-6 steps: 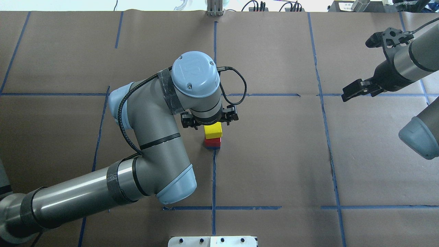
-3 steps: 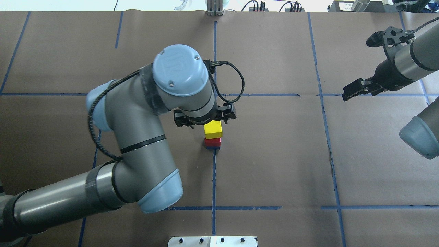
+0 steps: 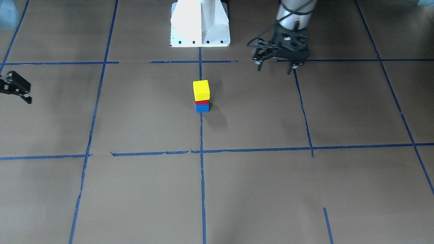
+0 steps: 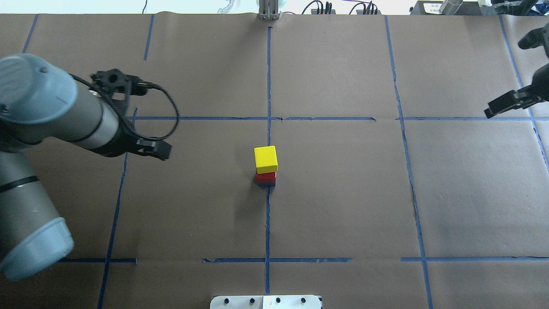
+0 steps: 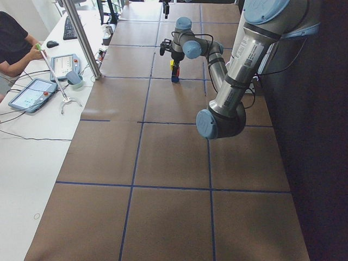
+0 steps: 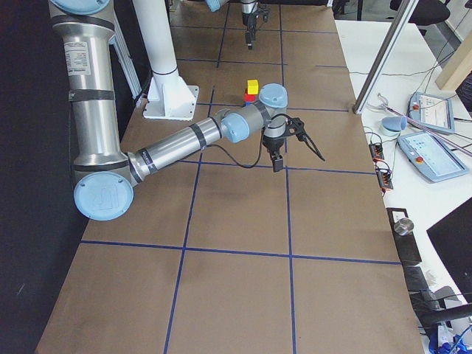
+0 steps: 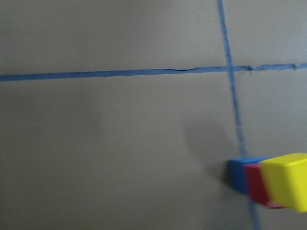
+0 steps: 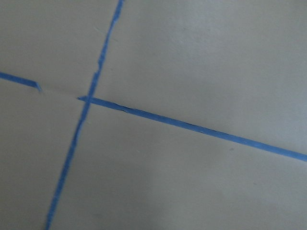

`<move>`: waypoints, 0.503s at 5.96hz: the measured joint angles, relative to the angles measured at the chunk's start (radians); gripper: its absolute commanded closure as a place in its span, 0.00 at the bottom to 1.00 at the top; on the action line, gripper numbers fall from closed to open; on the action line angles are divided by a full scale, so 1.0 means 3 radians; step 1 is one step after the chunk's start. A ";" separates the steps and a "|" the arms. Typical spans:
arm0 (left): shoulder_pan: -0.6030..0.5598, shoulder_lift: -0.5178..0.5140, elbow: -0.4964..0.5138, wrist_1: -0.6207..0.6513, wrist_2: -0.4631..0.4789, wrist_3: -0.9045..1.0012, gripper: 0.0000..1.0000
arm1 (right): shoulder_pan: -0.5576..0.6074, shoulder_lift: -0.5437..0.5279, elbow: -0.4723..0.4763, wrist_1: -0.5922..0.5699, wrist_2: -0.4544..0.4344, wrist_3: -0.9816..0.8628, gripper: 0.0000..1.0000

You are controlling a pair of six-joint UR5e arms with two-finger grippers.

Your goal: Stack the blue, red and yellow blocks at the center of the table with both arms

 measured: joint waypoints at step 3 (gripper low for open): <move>-0.1296 0.1070 0.0100 -0.0120 -0.0893 0.1880 0.00 | 0.0795 -0.0772 -0.0118 0.0001 0.0247 -0.1428 0.00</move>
